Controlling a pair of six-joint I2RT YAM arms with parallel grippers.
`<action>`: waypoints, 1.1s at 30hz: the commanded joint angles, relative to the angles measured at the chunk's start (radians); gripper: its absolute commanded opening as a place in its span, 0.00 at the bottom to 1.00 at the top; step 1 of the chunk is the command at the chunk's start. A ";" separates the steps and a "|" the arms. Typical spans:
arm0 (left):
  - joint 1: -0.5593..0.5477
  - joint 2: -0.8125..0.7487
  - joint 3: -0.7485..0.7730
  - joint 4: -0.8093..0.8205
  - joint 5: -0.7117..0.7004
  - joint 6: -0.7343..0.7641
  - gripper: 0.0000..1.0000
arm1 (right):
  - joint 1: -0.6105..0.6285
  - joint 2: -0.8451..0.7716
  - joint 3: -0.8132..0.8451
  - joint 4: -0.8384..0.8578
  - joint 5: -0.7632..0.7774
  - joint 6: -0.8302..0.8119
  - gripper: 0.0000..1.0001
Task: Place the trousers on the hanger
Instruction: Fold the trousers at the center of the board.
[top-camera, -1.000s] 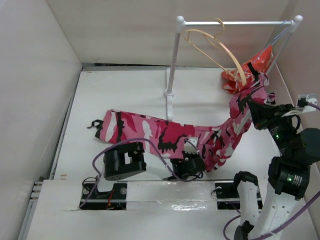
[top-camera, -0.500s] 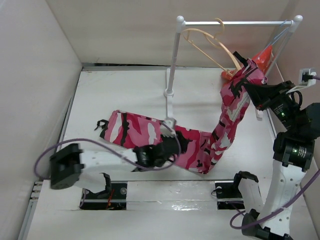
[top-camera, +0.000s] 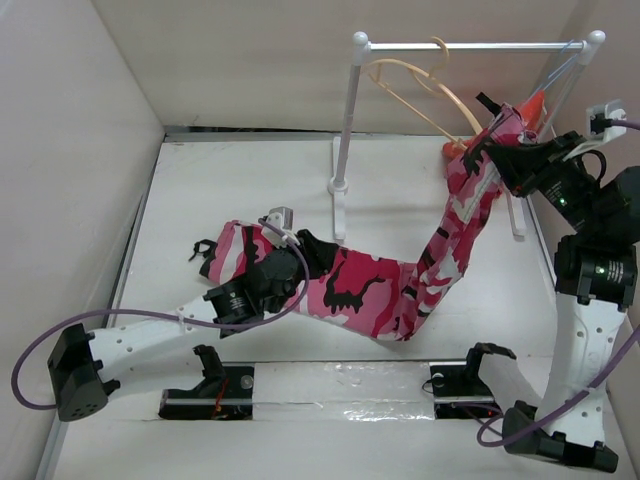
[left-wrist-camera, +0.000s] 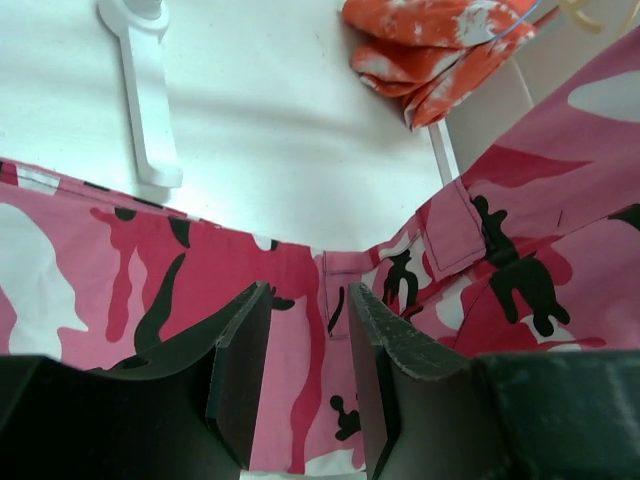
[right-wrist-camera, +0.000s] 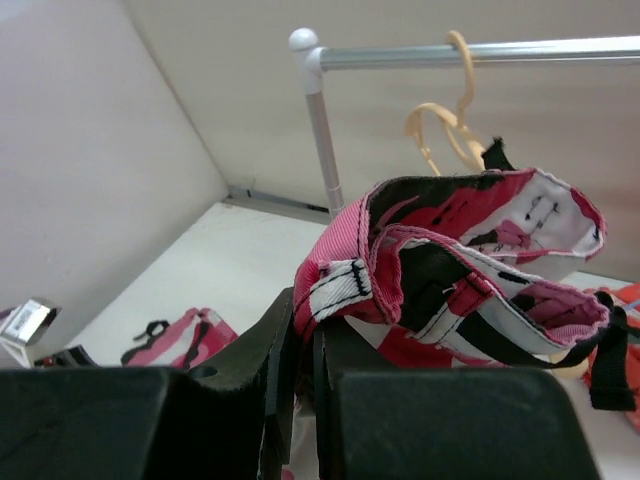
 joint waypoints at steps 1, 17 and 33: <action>0.003 0.034 0.014 -0.003 0.030 -0.006 0.33 | 0.028 -0.005 0.047 0.099 -0.059 -0.092 0.00; -0.070 0.376 -0.014 0.210 0.047 -0.035 0.20 | 1.073 0.213 0.210 -0.053 1.138 -0.472 0.00; -0.128 0.514 -0.161 0.459 0.197 -0.115 0.18 | 0.943 0.317 0.178 0.089 0.962 -0.276 0.00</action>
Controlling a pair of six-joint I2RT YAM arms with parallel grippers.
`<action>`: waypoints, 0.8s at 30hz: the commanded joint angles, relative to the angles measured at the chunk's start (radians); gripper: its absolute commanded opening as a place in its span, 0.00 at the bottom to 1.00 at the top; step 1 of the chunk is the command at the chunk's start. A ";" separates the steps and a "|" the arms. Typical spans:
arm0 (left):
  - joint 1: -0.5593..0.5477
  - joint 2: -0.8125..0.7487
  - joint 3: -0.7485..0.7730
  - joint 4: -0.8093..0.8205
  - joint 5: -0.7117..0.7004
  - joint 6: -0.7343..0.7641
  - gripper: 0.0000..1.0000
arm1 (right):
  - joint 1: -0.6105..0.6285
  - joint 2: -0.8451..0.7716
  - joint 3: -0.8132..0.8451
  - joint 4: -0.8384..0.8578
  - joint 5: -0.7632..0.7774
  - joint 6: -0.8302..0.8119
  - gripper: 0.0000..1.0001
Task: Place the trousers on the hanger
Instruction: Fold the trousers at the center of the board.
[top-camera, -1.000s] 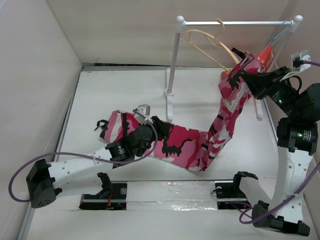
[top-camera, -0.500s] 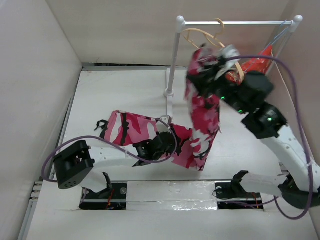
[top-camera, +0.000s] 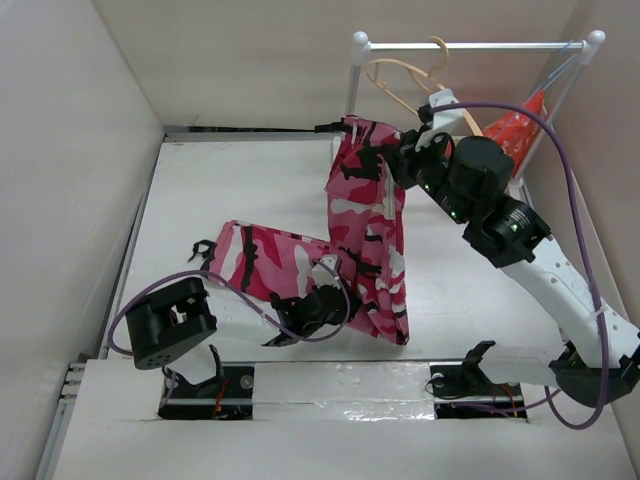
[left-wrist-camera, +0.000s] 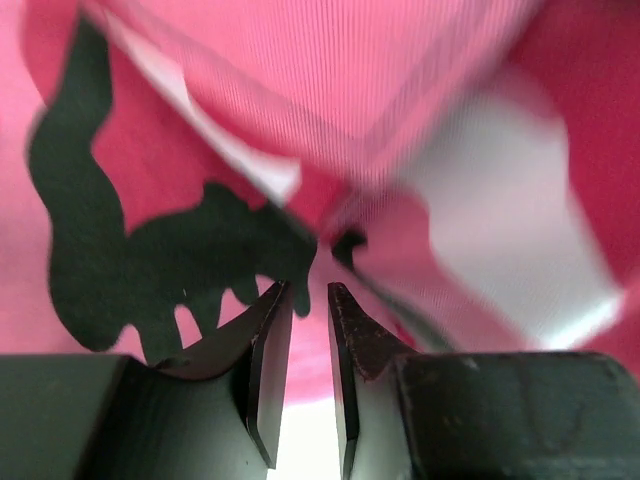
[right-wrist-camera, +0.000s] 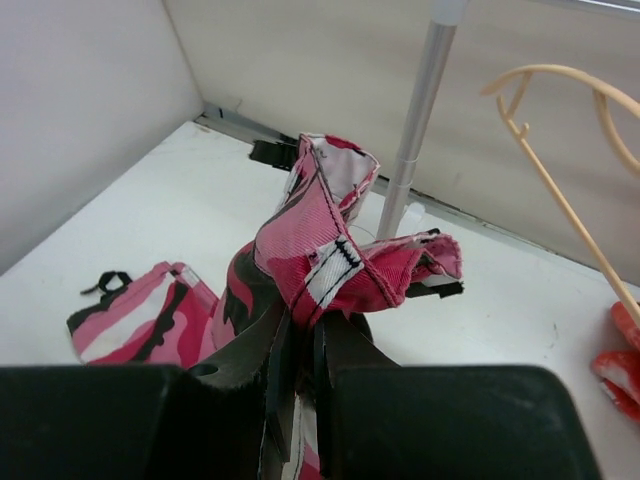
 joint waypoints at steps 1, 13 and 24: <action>-0.016 -0.030 0.022 0.075 -0.004 -0.007 0.18 | -0.061 0.008 0.034 0.173 -0.029 0.089 0.00; 0.130 -0.756 -0.033 -0.428 -0.235 0.060 0.24 | 0.011 0.118 0.051 0.249 0.109 0.137 0.00; 0.308 -0.950 0.071 -0.563 -0.058 0.172 0.28 | 0.045 0.173 0.044 0.284 0.221 0.142 0.00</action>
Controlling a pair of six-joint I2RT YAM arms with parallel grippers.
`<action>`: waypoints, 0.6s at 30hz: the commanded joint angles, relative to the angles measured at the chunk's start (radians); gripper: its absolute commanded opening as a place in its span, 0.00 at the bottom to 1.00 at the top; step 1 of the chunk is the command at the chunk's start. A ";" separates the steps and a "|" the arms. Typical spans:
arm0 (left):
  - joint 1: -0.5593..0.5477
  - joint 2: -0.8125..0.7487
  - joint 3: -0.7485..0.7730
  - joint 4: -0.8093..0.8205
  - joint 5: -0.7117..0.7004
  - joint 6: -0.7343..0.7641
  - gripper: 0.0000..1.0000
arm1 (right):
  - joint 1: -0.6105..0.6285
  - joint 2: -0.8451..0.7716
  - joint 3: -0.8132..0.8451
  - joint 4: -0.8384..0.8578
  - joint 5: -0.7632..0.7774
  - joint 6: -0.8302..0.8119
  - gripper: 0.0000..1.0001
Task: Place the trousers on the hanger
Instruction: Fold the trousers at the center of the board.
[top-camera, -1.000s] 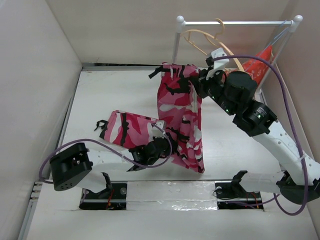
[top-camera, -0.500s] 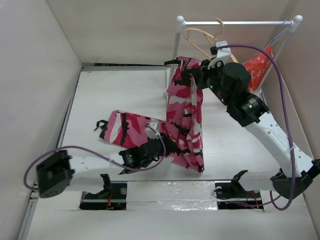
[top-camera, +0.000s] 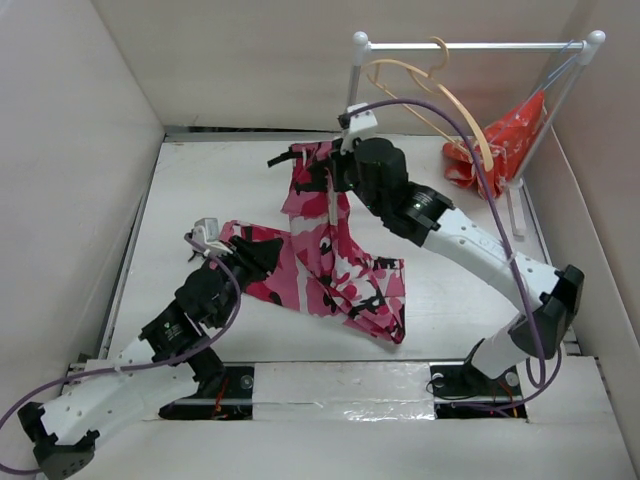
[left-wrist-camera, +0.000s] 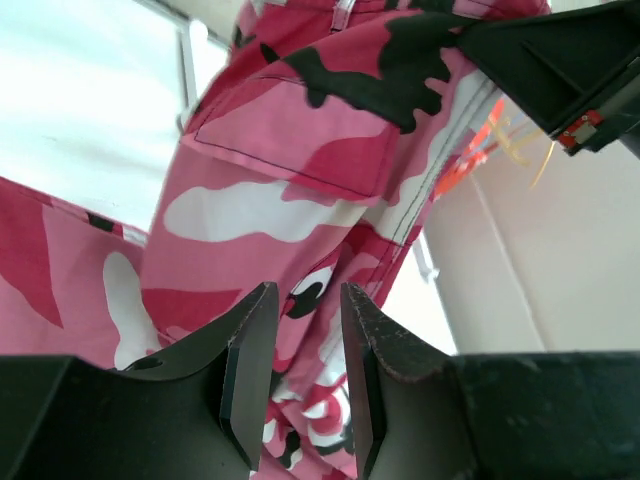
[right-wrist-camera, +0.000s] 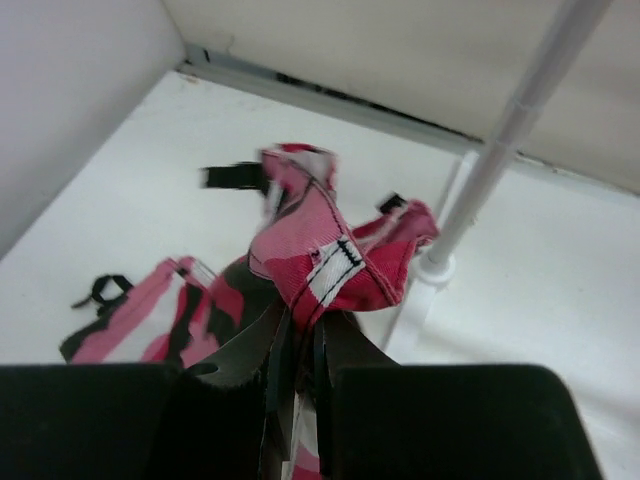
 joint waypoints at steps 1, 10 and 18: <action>0.004 0.094 0.018 0.007 0.098 0.046 0.28 | -0.117 -0.233 -0.055 0.148 0.031 0.029 0.00; -0.006 0.416 -0.048 0.275 0.197 0.003 0.27 | -0.342 -0.756 -0.305 -0.001 0.097 0.021 0.00; -0.060 0.544 -0.016 0.303 0.158 -0.014 0.26 | -0.442 -0.831 -0.368 -0.029 0.001 0.021 0.01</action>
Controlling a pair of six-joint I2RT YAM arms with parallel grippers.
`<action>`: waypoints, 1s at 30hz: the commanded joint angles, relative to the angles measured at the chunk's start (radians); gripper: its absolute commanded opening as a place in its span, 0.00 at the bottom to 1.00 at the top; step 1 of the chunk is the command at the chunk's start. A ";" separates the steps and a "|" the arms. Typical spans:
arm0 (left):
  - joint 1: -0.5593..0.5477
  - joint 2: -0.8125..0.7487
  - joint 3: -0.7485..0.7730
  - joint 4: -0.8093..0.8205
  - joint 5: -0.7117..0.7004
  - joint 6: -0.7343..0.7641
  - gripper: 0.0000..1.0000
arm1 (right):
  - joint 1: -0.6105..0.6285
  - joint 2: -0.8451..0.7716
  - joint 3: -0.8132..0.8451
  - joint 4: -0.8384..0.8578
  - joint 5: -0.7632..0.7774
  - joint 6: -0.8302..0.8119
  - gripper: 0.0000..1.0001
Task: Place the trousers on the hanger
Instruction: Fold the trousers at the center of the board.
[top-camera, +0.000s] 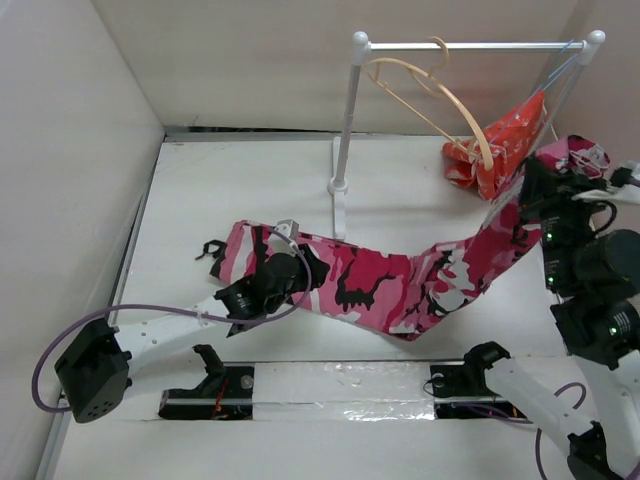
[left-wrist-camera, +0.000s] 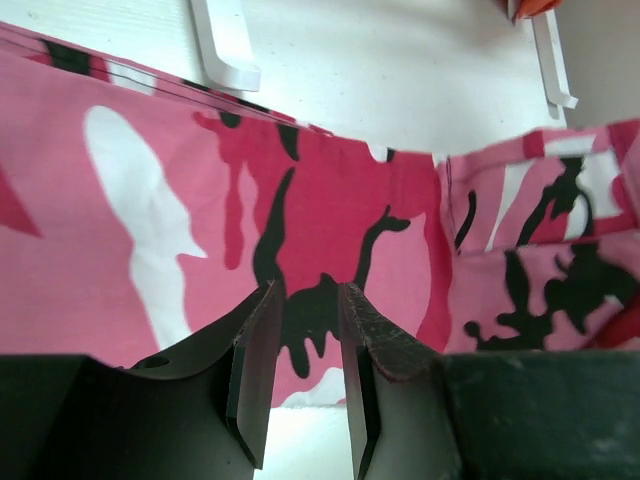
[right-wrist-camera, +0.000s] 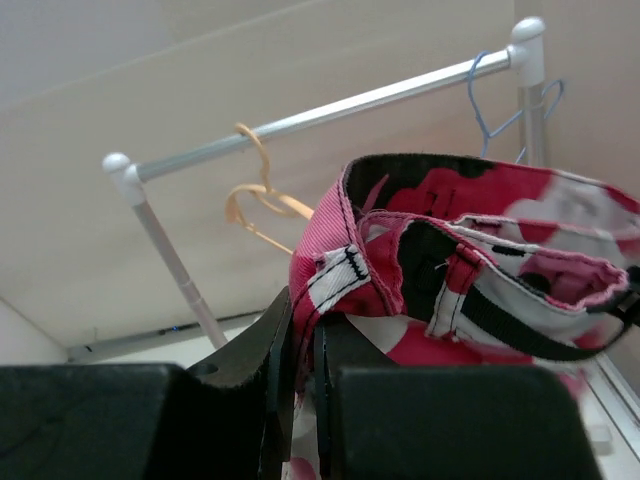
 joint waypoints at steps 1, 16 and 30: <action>-0.008 -0.043 0.018 0.070 -0.029 -0.010 0.26 | -0.009 0.073 -0.024 0.035 -0.092 0.006 0.01; 0.010 -0.413 0.035 -0.218 -0.159 0.022 0.28 | 0.315 0.680 0.108 0.299 -0.051 0.025 0.02; 0.042 -0.796 0.066 -0.488 -0.308 -0.053 0.28 | 0.602 1.386 0.589 0.371 -0.109 0.153 0.08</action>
